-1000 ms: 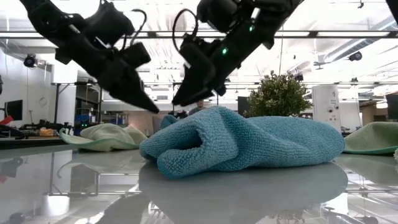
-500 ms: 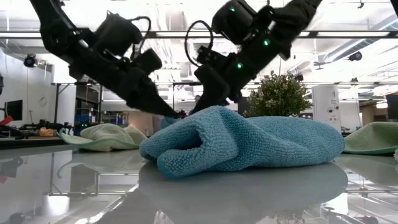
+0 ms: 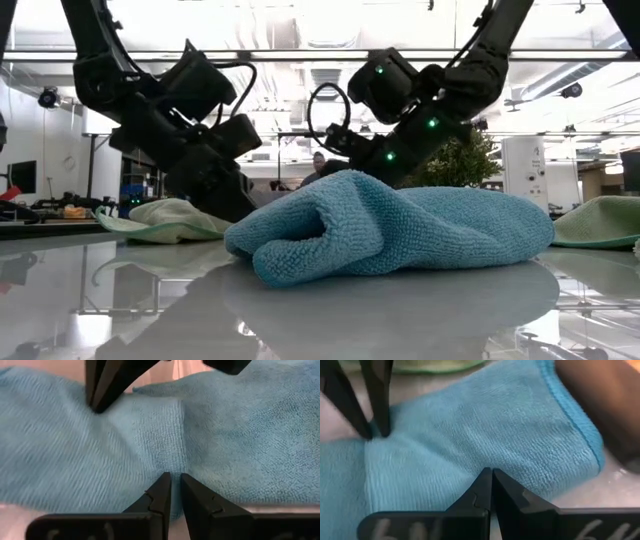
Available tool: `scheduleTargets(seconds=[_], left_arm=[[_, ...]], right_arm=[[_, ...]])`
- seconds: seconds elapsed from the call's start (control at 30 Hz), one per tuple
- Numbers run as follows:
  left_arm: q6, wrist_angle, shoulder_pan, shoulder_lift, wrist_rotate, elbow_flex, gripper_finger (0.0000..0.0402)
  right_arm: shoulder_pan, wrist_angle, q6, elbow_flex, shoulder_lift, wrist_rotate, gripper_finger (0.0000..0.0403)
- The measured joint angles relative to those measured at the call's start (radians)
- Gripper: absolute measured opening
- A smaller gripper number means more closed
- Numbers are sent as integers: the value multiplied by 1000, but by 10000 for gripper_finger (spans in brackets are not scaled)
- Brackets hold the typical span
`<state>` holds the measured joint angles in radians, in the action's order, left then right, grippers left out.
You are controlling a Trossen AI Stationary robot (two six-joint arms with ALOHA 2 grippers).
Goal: Fold microfiber towels
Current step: Fold the left blue microfiber towel
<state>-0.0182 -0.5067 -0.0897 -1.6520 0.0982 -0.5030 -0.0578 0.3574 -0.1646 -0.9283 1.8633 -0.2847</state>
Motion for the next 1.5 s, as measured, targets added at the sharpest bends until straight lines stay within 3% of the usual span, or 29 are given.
scheduleTargets(seconds=[0.5, 0.67, 0.77, 1.03, 1.17, 1.5], left_arm=[[35, 66, -2, 132, -6, 4, 28], [79, 87, -2, 147, -7, 4, 28], [82, 105, -2, 142, -7, 5, 28], [82, 105, -2, 81, -53, 7, 28], [80, 124, -2, 68, -84, 7, 28], [73, 294, -3, 182, -117, 7, 28]], right_arm=[[23, -111, 7, -11, -116, 6, 9], [49, -113, 52, -6, -154, 169, 9], [62, -91, 53, -5, -145, 239, 9], [60, 21, 37, -5, -30, 231, 9], [53, -4, 22, -5, 3, 233, 9], [53, -77, 19, -14, -10, 231, 9]])
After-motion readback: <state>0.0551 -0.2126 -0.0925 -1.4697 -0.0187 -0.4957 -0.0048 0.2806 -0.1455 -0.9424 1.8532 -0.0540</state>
